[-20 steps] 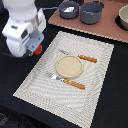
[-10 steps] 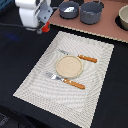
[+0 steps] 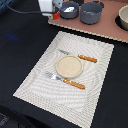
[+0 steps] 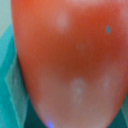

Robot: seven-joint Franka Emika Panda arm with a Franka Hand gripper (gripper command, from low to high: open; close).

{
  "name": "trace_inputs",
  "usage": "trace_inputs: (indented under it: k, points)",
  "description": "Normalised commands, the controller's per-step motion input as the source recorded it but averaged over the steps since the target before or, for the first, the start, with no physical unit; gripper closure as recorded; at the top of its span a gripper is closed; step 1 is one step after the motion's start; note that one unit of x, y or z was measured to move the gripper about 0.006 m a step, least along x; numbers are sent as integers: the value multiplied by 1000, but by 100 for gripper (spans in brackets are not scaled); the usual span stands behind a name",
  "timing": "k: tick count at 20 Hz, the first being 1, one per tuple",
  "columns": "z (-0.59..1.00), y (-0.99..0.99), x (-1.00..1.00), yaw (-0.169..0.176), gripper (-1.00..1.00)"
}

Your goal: Place the pan onto the stove and place the fish and sausage into the pan.

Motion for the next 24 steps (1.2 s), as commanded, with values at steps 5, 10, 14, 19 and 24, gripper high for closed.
trace_inputs:
  k: [5, 10, 14, 19, 24]
  points:
    - [261, 923, 300, 0, 100]
    - [21, 803, 234, 0, 100]
    - [-6, 691, 195, 0, 100]
    - [-17, 642, 199, 0, 100]
    - [71, 464, 382, 0, -100]
